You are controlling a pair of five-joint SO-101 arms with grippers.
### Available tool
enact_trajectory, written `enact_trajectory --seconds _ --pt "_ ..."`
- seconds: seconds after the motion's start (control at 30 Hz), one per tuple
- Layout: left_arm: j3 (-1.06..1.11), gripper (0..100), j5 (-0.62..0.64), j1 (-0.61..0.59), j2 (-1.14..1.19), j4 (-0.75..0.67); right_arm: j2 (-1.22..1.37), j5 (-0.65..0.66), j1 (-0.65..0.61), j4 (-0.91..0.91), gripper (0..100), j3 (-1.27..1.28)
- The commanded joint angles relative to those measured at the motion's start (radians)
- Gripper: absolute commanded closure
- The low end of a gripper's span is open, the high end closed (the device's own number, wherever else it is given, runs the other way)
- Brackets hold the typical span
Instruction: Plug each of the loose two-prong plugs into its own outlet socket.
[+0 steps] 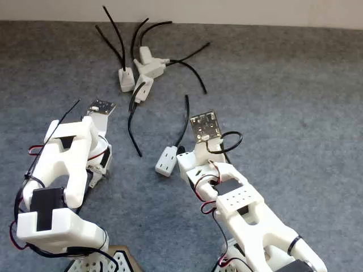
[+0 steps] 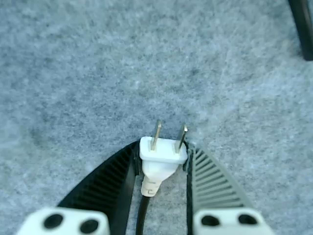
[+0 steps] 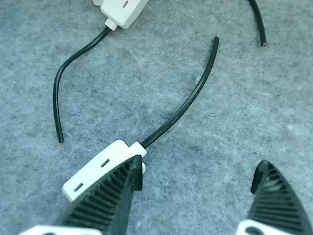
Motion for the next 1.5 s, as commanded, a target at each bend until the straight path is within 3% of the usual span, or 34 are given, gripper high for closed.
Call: enact_trajectory --seconds 0.0,0.17,0.4,0.6,0.93,1.17,1.47 --pt "-0.031 100 -0.011 0.010 0.004 0.021 -0.028 0.014 -0.002 -0.024 64.9 -0.007" --pt "-0.113 100 -0.009 0.012 -0.045 0.025 -0.028 0.014 -0.001 -0.024 64.9 -0.008" --pt "-0.079 100 -0.003 0.076 -0.400 0.011 -0.028 0.014 -0.001 -0.021 64.9 -0.012" --pt "0.154 100 0.009 0.248 -0.661 -0.262 -0.028 0.014 0.001 -0.019 64.9 -0.008" --pt "0.228 100 0.442 0.456 -0.908 -0.473 -0.031 0.008 0.116 -0.019 64.9 -0.015" --pt "0.467 100 0.477 0.559 -1.070 -0.890 -0.035 0.008 0.116 -0.019 64.9 -0.015" --pt "0.858 100 0.474 0.558 -1.297 -1.364 -0.038 0.008 0.116 -0.019 64.9 -0.015"
